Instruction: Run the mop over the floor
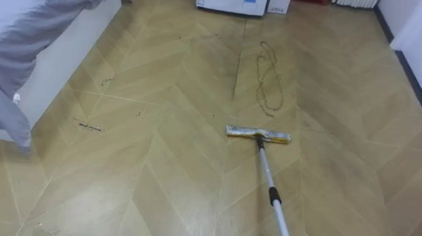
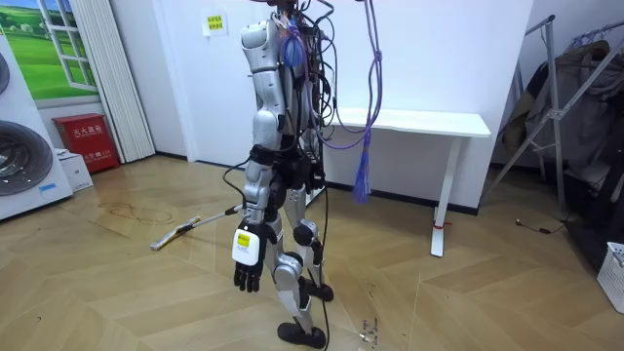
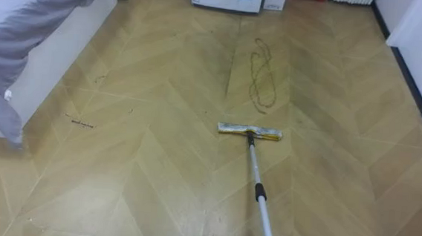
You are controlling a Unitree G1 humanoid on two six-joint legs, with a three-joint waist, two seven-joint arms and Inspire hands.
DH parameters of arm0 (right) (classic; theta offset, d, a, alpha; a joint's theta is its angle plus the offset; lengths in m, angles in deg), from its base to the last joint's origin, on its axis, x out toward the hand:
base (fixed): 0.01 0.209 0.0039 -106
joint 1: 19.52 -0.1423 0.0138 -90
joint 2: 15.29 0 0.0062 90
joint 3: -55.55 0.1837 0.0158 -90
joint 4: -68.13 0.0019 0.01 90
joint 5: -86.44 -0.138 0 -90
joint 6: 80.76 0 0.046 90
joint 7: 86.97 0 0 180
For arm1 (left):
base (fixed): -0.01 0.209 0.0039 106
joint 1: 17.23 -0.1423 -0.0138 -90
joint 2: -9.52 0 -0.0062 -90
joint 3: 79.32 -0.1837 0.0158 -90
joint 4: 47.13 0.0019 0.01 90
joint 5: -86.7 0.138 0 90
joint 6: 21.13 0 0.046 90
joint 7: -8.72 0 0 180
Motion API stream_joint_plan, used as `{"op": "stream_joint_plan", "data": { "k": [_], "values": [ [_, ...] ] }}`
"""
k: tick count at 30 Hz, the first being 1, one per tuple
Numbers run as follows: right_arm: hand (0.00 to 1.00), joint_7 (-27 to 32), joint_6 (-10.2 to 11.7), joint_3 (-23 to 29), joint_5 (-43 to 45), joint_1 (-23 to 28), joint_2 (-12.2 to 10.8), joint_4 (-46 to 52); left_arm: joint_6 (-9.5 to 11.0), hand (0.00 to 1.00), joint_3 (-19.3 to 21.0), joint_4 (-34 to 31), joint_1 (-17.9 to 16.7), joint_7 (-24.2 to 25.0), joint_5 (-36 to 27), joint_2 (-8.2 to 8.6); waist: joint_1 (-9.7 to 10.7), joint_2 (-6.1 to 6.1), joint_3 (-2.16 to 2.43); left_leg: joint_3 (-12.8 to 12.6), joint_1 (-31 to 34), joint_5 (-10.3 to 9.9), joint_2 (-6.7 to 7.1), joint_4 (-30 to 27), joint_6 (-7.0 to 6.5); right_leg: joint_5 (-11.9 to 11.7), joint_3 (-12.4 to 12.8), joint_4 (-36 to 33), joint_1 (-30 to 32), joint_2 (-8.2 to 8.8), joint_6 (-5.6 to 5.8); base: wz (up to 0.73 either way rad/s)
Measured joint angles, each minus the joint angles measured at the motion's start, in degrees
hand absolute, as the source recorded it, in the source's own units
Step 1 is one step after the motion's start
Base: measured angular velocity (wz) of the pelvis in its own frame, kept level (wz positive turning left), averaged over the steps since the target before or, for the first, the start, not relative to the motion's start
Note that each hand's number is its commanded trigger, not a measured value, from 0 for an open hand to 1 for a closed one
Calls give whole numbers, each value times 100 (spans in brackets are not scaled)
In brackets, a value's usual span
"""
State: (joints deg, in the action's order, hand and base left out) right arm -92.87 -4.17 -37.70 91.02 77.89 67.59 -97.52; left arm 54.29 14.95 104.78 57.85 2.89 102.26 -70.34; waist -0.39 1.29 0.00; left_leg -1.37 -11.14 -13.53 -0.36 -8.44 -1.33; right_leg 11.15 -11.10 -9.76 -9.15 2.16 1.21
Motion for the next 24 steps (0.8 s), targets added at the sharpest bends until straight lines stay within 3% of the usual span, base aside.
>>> {"op": "stream_joint_plan", "data": {
  "k": [24],
  "values": [
    [100,6,-40,12,10,-90,6,-14,-39,0,22,-4,138,67,19,-2,14,-43,6,12,256,-5,-14,-36,7,3,-10,-17,273,-11,-16,0]
  ]
}}
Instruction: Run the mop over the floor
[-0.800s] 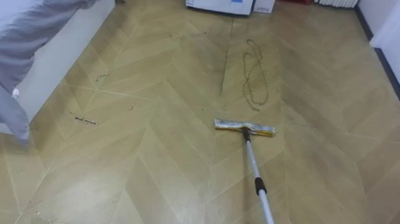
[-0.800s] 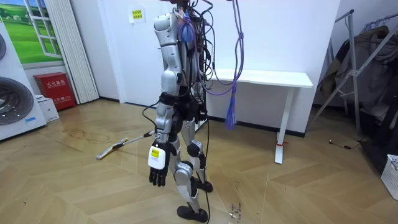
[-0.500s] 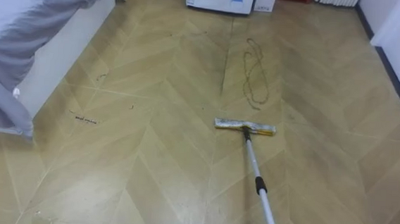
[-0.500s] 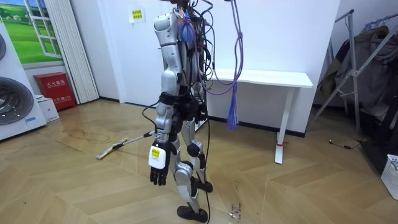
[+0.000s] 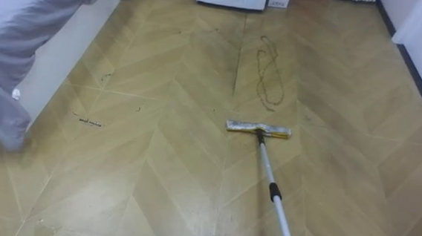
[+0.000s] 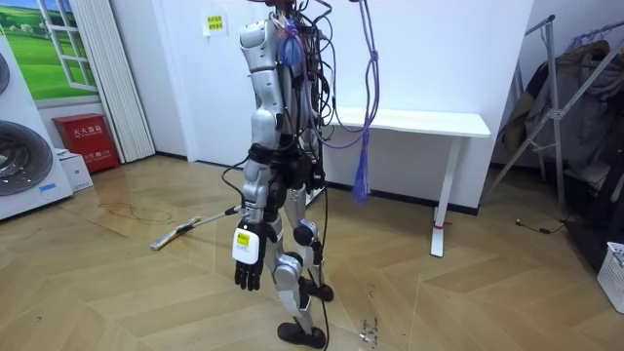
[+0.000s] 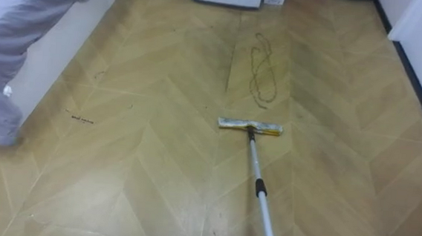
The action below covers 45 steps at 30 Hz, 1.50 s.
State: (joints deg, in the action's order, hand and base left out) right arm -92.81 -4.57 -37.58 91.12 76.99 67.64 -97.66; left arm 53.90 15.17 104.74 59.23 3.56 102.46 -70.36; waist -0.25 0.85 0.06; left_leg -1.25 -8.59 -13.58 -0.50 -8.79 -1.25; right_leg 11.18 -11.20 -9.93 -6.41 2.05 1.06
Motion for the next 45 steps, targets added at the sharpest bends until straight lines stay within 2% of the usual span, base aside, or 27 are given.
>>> {"op": "stream_joint_plan", "data": {
  "k": [9,10,15,16,18,21,23,25,26,27,28,29,30,31,32,33,34,35,36,38,39,40,41,42,43,44,45],
  "values": [
    [100,134,9,-17,-89,-279,17,-44,45,0,-32,90,455,-170,6,-3,3,-46,15,-50,829,3,6,-254,-1,-14,18,-276,845,38,-24,-4],
    [100,163,11,-73,-130,-320,17,-58,72,0,-95,138,531,-208,5,-6,1,-37,-3,-43,947,3,10,-282,-2,-20,8,-296,946,42,-34,0],
    [100,353,26,4,-245,-520,13,-83,128,0,-201,293,786,-211,5,-3,49,-78,-19,-7,1612,5,29,-599,-3,-19,-39,-594,1597,106,-38,5],
    [100,416,29,10,-250,-559,13,-83,128,0,-208,311,800,-213,2,-3,49,-136,-57,-3,1769,5,35,-670,-3,-13,-22,-707,1780,117,-47,0],
    [100,552,64,-12,-301,-588,22,-83,124,0,-268,393,885,-218,2,10,49,-132,-73,6,2104,5,70,-914,-3,47,-15,-1098,2174,198,-88,5],
    [100,766,71,-30,-611,-587,42,-93,129,0,-246,455,1024,-345,-54,71,17,-156,-131,8,2723,-3,194,-1437,-2,269,35,-1740,2814,395,-109,16],
    [100,827,70,-30,-800,-590,40,-129,124,0,-247,461,1058,-438,-136,86,-26,-175,-139,9,3140,-111,212,-1974,32,427,27,-2130,3161,461,-160,5],
    [100,911,70,-120,-1029,-621,33,-222,135,0,-252,592,1123,-580,-520,72,-178,-221,-142,47,3707,-449,141,-3037,113,775,38,-2951,3603,478,-265,-5],
    [100,944,70,-138,-1078,-640,29,-249,136,0,-257,606,1124,-609,-632,62,-180,-224,-140,63,3854,-535,124,-3328,154,899,28,-3153,3702,490,-302,8],
    [100,957,71,-196,-1141,-742,26,-345,136,0,-290,634,1132,-685,-887,47,-182,-229,-141,143,4193,-673,94,-3953,224,1186,51,-3608,3916,515,-363,16],
    [100,960,76,-196,-1149,-904,28,-508,136,0,-325,645,1131,-722,-1020,38,-215,-227,-136,165,4526,-680,53,-4593,235,1421,57,-4042,4114,524,-432,12],
    [100,964,79,-203,-1156,-979,45,-564,142,0,-392,668,1131,-745,-1133,32,-262,-234,-132,180,4680,-679,1,-4899,234,1536,78,-4237,4203,467,-430,-5],
    [100,962,91,-201,-1142,-1150,90,-691,146,0,-491,688,1127,-785,-1317,10,-383,-217,-130,215,5028,-571,-64,-5534,260,1717,148,-4612,4382,379,-520,-18],
    [100,941,66,-213,-1161,-1344,156,-765,155,0,-572,661,1126,-838,-1570,-26,-502,-154,-124,242,5446,-124,-82,-6180,301,1821,256,-4923,4567,297,-601,-18],
    [100,930,65,-238,-1191,-1462,212,-800,163,0,-633,646,1120,-872,-1686,-37,-553,-139,-131,271,5693,204,-82,-6504,312,1861,317,-5033,4641,233,-644,-16],
    [100,886,69,-291,-1280,-1672,344,-867,178,0,-856,630,1109,-933,-2019,-68,-671,-44,-173,282,6160,1007,-74,-7128,377,1896,434,-5226,4752,142,-709,-19],
    [100,786,68,-344,-1328,-1849,512,-891,215,0,-1049,620,1085,-932,-2249,-76,-777,-63,-160,194,6636,1277,-63,-7685,420,1908,504,-5348,4808,82,-745,-25],
    [100,736,70,-365,-1328,-1941,580,-891,253,0,-1075,622,1050,-920,-2314,-76,-838,-58,-161,111,6833,1224,-73,-7889,388,1908,535,-5392,4825,81,-745,-41],
    [100,621,91,-482,-1381,-2123,683,-913,286,0,-1116,626,974,-911,-2305,-79,-966,-45,-166,-61,7107,1049,-80,-7953,291,1909,601,-5415,4848,85,-743,-48],
    [100,484,210,-638,-1486,-2250,742,-901,293,0,-1115,643,874,-858,-2286,-108,-1008,-39,-160,-182,7052,760,-10,-7140,272,1928,625,-5345,4863,154,-705,-38],
    [100,381,259,-725,-1611,-2258,744,-878,309,0,-1110,630,834,-775,-2279,-160,-987,-43,-145,-167,6670,576,48,-6069,247,1955,616,-5237,4837,196,-652,-18],
    [100,320,259,-903,-1826,-2183,743,-834,359,0,-1104,632,814,-725,-2281,-204,-952,-77,-104,-147,6237,410,48,-5033,218,2005,577,-5099,4764,206,-554,-10],
    [100,310,264,-959,-1934,-2103,750,-818,367,0,-1103,630,813,-679,-2282,-220,-913,-128,-67,-128,6021,341,39,-4624,180,2024,529,-4998,4729,204,-516,10],
    [100,292,269,-982,-2018,-1945,756,-817,378,0,-1093,625,840,-604,-2278,-260,-810,-168,-14,-111,5679,141,78,-4116,-2,2048,486,-4849,4648,229,-457,52],
    [100,261,263,-951,-2024,-1690,761,-840,382,0,-1080,631,934,-537,-2248,-292,-653,-179,13,-148,5580,66,244,-3914,-104,2041,527,-4730,4511,330,-339,67],
    [100,261,258,-945,-2028,-1534,773,-872,382,0,-1077,635,928,-529,-2247,-292,-606,-169,31,-230,5518,46,267,-3847,-135,2001,547,-4650,4423,376,-265,79],
    [100,267,243,-943,-2063,-1203,817,-943,394,0,-1078,619,934,-509,-2243,-271,-585,-178,101,-397,5365,-54,317,-3784,-296,1818,617,-4519,4246,447,-152,47]
  ]
}}
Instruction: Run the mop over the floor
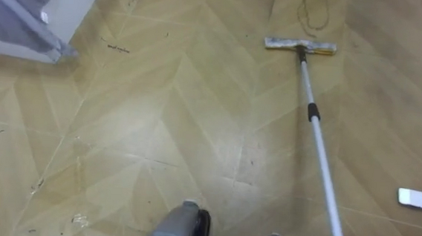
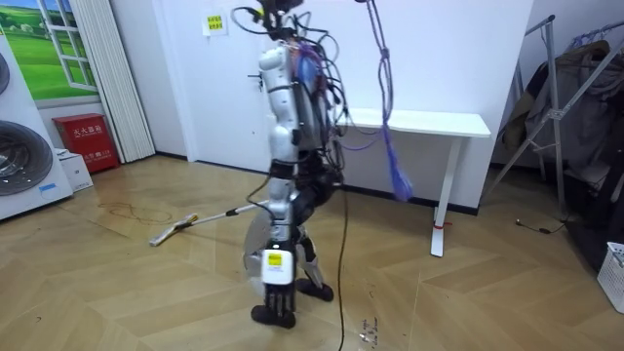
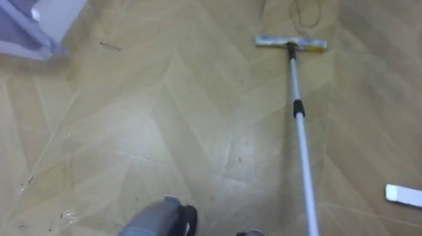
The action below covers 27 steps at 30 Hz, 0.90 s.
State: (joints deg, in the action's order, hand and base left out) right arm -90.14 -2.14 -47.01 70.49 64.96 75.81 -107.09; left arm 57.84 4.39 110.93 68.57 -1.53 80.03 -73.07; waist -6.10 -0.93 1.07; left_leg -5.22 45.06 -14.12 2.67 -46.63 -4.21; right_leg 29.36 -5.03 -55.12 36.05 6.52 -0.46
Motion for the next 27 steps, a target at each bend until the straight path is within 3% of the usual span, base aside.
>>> {"op": "stream_joint_plan", "data": {
  "k": [1,2,4,5,7,9,11,12,13,14,15,16,17,18,19,20,21,22,23,24,25,26,27],
  "values": [
    [100,26,-16,-14,-22,261,63,-59,14,0,6,-58,19,1,-1,35,7,-29,4,-129,-145,-142,49,-45,-218,-52,163,-105,-73,59,35,25],
    [100,69,-20,-41,-59,339,83,-92,14,0,21,-80,19,-2,-1,43,-3,-51,-12,-131,-167,-259,93,-129,-260,-123,223,-348,1,57,96,-14],
    [100,128,-25,-246,-300,597,44,-73,24,0,53,-240,53,-95,-33,21,41,-206,-105,-93,-165,-669,146,-486,-410,-1014,377,-1610,680,36,128,-16],
    [100,147,-28,-236,-307,660,-9,-41,35,0,63,-310,38,-132,-32,9,84,-215,-110,-90,-163,-735,171,-521,-443,-1106,420,-1783,834,31,152,5],
    [100,230,-33,-193,-441,769,-198,56,139,0,43,-489,18,-240,-25,51,261,-313,-138,-97,-169,-861,212,-534,-545,-1083,452,-1666,1431,-62,177,5],
    [100,302,-36,-172,-506,786,-299,60,149,0,37,-590,8,-284,0,118,279,-375,-137,-99,-222,-987,216,-493,-584,-1078,436,-938,1712,-196,191,-4],
    [100,373,-82,-120,-567,787,-367,67,147,0,42,-641,-70,-287,-3,124,255,-375,-152,-99,-391,-1172,225,-470,-571,-1138,370,-43,1744,-323,104,-9],
    [100,395,-129,-79,-572,773,-374,89,125,0,46,-643,-174,-310,-11,118,251,-353,-163,-100,-588,-1330,224,-466,-554,-1221,242,369,1676,-371,0,-9],
    [100,441,-204,-78,-587,686,-366,93,47,0,50,-639,-260,-335,-49,107,217,-318,-174,-101,-818,-1500,228,-477,-530,-1266,120,570,1571,-370,-119,-4],
    [100,454,-264,-78,-600,646,-353,86,3,0,61,-665,-295,-344,-51,99,203,-289,-178,-102,-914,-1587,233,-501,-512,-1280,98,544,1493,-381,-169,0],
    [100,487,-365,-75,-639,493,-300,47,-68,0,59,-675,-324,-400,-69,91,131,-261,-188,-113,-1071,-1751,221,-617,-405,-1209,44,375,1375,-368,-237,8],
    [100,527,-382,-66,-644,258,-242,13,-106,0,47,-737,-334,-461,-128,63,96,-238,-191,-130,-1018,-1758,171,-1080,-244,-1035,20,161,1304,-334,-226,11],
    [100,552,-407,-42,-633,113,-207,7,-117,0,29,-814,-351,-484,-198,23,94,-201,-210,-164,-867,-1630,112,-1485,-16,-964,39,37,1293,-376,-247,10],
    [100,570,-471,7,-631,-239,-143,-20,-124,0,-45,-965,-385,-546,-341,-90,30,-78,-231,-287,-494,-1089,-93,-2452,340,-761,133,-263,1285,-463,-290,-10],
    [100,569,-490,-2,-642,-546,-23,-13,-117,0,-90,-1090,-406,-594,-443,-130,-113,19,-243,-316,-131,-372,-223,-3239,406,-573,185,-478,1241,-524,-397,-24],
    [100,559,-485,-25,-661,-698,59,14,-108,0,-127,-1173,-442,-600,-445,-136,-185,82,-269,-286,70,0,-251,-3571,442,-473,203,-559,1208,-572,-430,-35],
    [100,546,-438,-53,-674,-937,194,48,-96,0,-193,-1364,-512,-588,-437,-145,-256,103,-264,-185,435,131,-283,-3949,447,-308,222,-687,1160,-616,-465,-23],
    [100,540,-386,-80,-677,-1096,239,55,-93,0,-191,-1395,-508,-572,-441,-145,-287,109,-268,-170,617,77,-324,-3959,382,-226,221,-736,1136,-616,-469,-22],
    [100,486,-265,-99,-697,-1330,301,66,-85,0,-180,-1401,-486,-533,-450,-144,-397,164,-301,-162,912,-146,-410,-3645,323,-119,238,-770,1051,-614,-473,-13],
    [100,452,-177,-140,-850,-1408,318,86,-58,0,-182,-1401,-490,-529,-448,-146,-453,208,-310,-63,1042,-333,-404,-2808,349,-5,284,-720,883,-612,-376,-4],
    [100,413,-152,-138,-1009,-1384,299,86,-41,0,-181,-1398,-530,-488,-433,-148,-465,179,-292,99,1018,-344,-395,-1670,368,124,296,-595,655,-608,-293,4],
    [100,388,-152,-160,-1087,-1346,281,87,-32,0,-179,-1397,-524,-462,-433,-152,-465,155,-277,168,967,-287,-402,-1110,407,187,295,-531,531,-597,-260,12],
    [100,359,-120,-195,-1152,-1144,230,104,-33,0,-164,-1348,-537,-399,-432,-161,-416,194,-262,124,876,-139,-334,-778,133,356,307,-452,306,-451,-152,35]
  ]
}}
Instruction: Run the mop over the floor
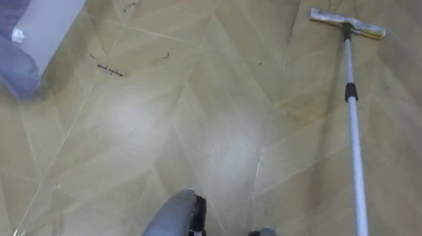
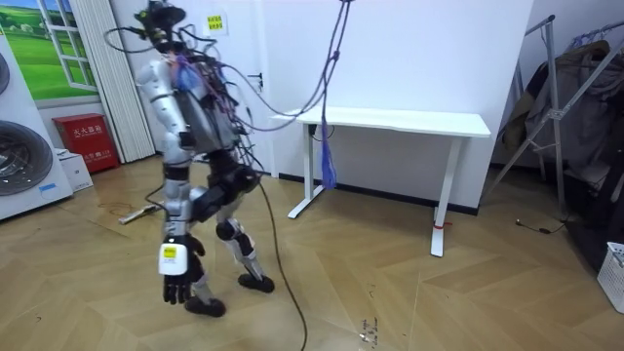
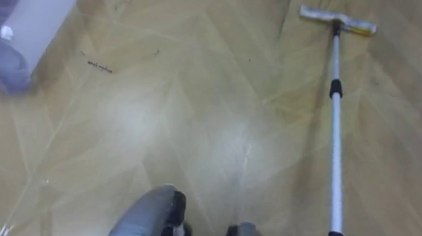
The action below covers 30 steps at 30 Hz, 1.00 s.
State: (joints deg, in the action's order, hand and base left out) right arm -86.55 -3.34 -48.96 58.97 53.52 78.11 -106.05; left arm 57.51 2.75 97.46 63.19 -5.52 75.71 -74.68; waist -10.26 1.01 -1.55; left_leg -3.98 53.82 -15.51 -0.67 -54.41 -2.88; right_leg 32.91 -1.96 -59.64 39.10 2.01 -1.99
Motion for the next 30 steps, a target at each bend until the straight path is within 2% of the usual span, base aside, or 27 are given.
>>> {"op": "stream_joint_plan", "data": {
  "k": [1,3,4,5,6,7,8,9,10,11,12,13,14,15,16,18,20,21,22,23,24,25,26,27,28,29,30],
  "values": [
    [100,-29,8,2,-80,278,10,-6,-6,0,20,21,9,40,2,30,90,6,29,-72,-164,-141,165,53,-228,115,27,95,-206,136,164,46],
    [100,-30,13,-5,-97,662,30,-131,-1,0,99,63,142,101,28,88,140,-62,35,-96,-381,-339,384,47,-454,89,41,13,-363,274,245,40],
    [100,-23,18,-35,-98,939,43,-202,26,0,110,42,150,101,69,106,224,-131,56,-155,-547,-502,478,34,-567,-66,85,-221,-397,355,409,27],
    [100,-14,24,-58,-98,1102,65,-204,53,0,110,33,159,102,87,123,245,-179,74,-161,-620,-579,536,37,-604,-205,92,-382,-372,414,464,16],
    [100,49,28,-56,-95,1395,79,-202,109,0,116,19,165,99,158,150,275,-286,104,-177,-778,-723,595,49,-669,-575,117,-738,-289,478,497,0],
    [100,109,35,-49,-96,1638,53,-202,148,0,131,18,165,88,198,161,363,-379,139,-151,-893,-808,658,68,-729,-935,182,-1065,-152,495,488,0],
    [100,131,37,-46,-97,1739,32,-201,170,0,131,20,170,81,205,168,399,-442,165,-120,-935,-864,675,82,-749,-1055,199,-1209,-71,479,468,-5],
    [100,195,41,-24,-98,1859,-23,-199,199,0,130,22,216,71,192,182,442,-556,156,-20,-990,-939,716,99,-766,-1067,192,-1366,177,406,449,-7],
    [100,231,45,-13,-96,1875,-62,-198,209,0,129,14,239,69,193,184,452,-590,135,50,-1015,-941,757,120,-767,-1051,218,-1396,321,383,447,-13],
    [100,291,50,-15,-91,1894,-156,-189,221,0,114,-9,262,67,181,182,542,-605,128,83,-1102,-944,786,224,-769,-1001,237,-1298,624,286,473,-11],
    [100,324,52,-14,-77,1898,-246,-185,230,0,93,-14,268,69,167,190,594,-615,122,83,-1242,-944,794,352,-768,-996,229,-990,829,183,462,-11],
    [100,370,48,3,-43,1906,-312,-184,230,0,94,-7,262,67,169,224,623,-561,88,89,-1399,-962,794,477,-757,-1006,212,-450,948,120,445,-6],
    [100,394,45,13,-15,1902,-338,-184,228,0,92,-1,255,67,167,234,633,-549,79,93,-1481,-982,796,534,-745,-1025,193,-109,978,110,412,-5],
    [100,426,-17,72,47,1872,-373,-157,213,0,96,45,246,66,168,236,634,-553,81,116,-1601,-1035,801,597,-702,-1148,143,609,992,91,320,0],
    [100,457,-130,145,130,1831,-383,-75,151,0,109,106,243,45,177,221,643,-511,67,132,-1684,-1127,802,583,-664,-1395,30,1000,976,94,202,0],
    [100,472,-258,272,274,1692,-352,-60,29,0,104,195,229,-28,182,227,560,-480,66,234,-1805,-1246,800,526,-547,-1475,-85,1019,843,67,99,0],
    [100,462,-396,293,295,1389,-261,-87,-80,0,103,223,216,-63,149,183,483,-435,65,288,-1845,-1305,764,342,-425,-1426,-181,931,745,122,-16,3],
    [100,425,-462,262,301,1110,-157,-160,-133,0,78,207,211,-89,30,117,456,-401,41,173,-1682,-1205,661,-242,-177,-1307,-236,774,702,109,-71,8],
    [100,367,-461,224,331,849,-50,-191,-180,0,40,126,190,-118,-130,-1,357,-265,7,11,-1294,-810,467,-1128,314,-1119,-231,531,688,64,-124,0],
    [100,329,-461,211,333,713,5,-199,-200,0,20,56,169,-148,-246,-66,280,-199,17,-66,-1081,-477,370,-1579,460,-1026,-202,402,691,35,-151,-11],
    [100,236,-452,95,324,426,121,-188,-194,0,-52,-9,156,-183,-470,-177,163,-103,20,-139,-656,305,247,-2277,528,-892,-138,236,679,-31,-192,-17],
    [100,183,-405,-31,318,160,209,-101,-186,0,-136,-38,139,-187,-538,-268,32,60,-2,-170,-292,1121,199,-2744,493,-781,-74,115,666,-54,-253,-13],
    [100,131,-372,-66,301,75,261,-56,-184,0,-145,-54,127,-185,-536,-278,5,127,0,-163,-128,1248,197,-2876,476,-752,-47,80,666,-80,-275,-5],
    [100,43,-332,-53,295,-109,358,-14,-185,0,-154,-73,112,-161,-504,-269,-65,135,2,-128,146,1072,117,-2883,355,-707,-48,60,613,-150,-327,-11],
    [100,-12,-307,-69,288,-263,393,-2,-193,0,-152,-126,36,-138,-491,-263,-191,116,-5,-125,259,749,15,-2438,311,-645,-47,78,506,-209,-322,-13],
    [100,-29,-294,-93,281,-295,392,3,-190,0,-153,-181,-40,-124,-469,-262,-235,130,-18,-110,247,603,0,-1958,313,-598,-49,88,436,-212,-315,-11],
    [100,-47,-297,-149,269,-276,395,5,-169,0,-155,-194,-148,-59,-435,-238,-284,121,-21,-57,123,469,3,-864,338,-481,-51,113,293,-215,-265,0]
  ]
}}
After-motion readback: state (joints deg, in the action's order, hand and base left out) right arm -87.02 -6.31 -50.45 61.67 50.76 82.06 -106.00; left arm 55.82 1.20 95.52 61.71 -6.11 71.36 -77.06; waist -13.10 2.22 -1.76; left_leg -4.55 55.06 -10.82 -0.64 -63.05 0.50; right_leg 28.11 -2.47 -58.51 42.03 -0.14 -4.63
